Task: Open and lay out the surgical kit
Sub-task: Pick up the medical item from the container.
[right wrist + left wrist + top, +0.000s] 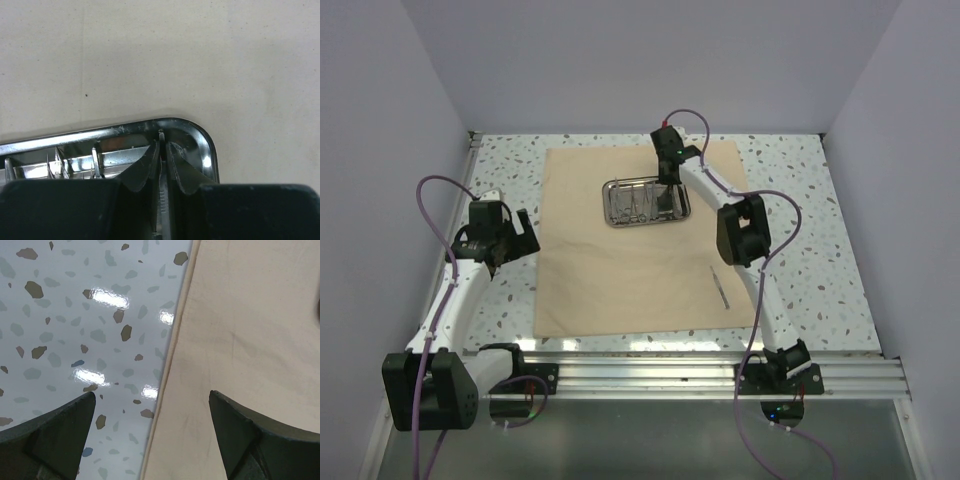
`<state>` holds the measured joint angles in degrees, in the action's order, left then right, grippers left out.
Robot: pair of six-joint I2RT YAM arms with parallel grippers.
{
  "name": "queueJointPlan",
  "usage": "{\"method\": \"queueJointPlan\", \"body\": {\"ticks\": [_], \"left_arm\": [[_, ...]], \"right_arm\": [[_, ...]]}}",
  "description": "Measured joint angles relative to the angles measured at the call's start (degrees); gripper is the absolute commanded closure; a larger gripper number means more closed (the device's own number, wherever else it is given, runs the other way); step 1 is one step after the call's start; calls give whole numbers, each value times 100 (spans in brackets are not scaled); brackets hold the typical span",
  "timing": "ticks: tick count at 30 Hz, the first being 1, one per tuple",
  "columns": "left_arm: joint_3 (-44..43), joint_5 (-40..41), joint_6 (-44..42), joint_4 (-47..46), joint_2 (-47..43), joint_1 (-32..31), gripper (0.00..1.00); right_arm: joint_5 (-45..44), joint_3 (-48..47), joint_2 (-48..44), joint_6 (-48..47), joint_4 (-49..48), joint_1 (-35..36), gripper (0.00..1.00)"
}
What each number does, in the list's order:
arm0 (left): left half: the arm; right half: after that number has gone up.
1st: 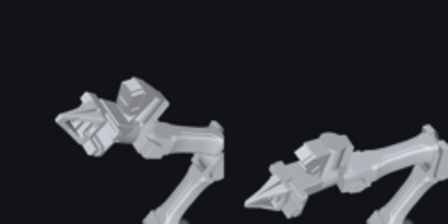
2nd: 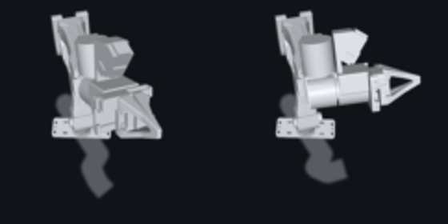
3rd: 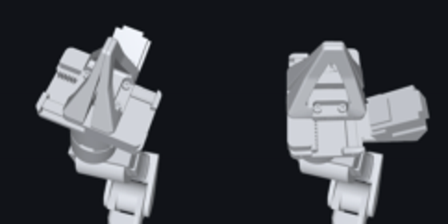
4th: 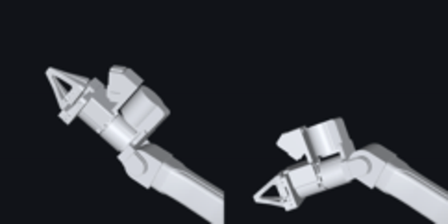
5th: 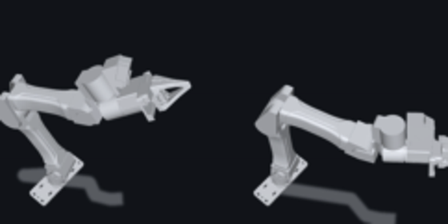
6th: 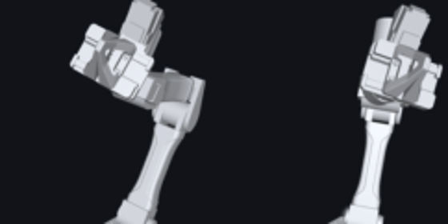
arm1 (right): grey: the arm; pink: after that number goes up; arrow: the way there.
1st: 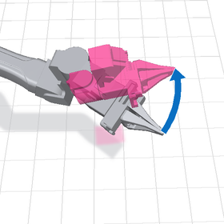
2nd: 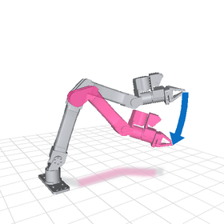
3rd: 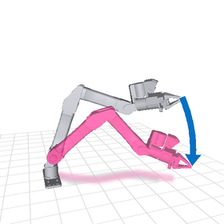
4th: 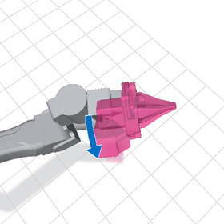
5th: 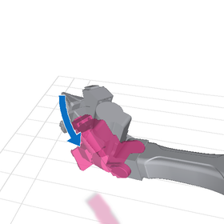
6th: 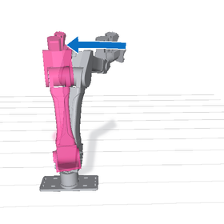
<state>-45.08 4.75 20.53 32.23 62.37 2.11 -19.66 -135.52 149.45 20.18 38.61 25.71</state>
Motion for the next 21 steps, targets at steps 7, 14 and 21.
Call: {"method": "queueJointPlan", "body": {"ticks": [7, 14, 21], "left_arm": [[0, -2, 0, -2, -2, -96, 0], [22, -7, -2, -26, -42, -304, 0], [72, 114, 42, -22, -175, -372, 0]], "right_arm": [[-72, 549, -310, 94, -90, 2, 100], [-92, 44, -66, 129, 205, 2, 100], [13, 55, -127, 85, 249, -4, 100]]}}
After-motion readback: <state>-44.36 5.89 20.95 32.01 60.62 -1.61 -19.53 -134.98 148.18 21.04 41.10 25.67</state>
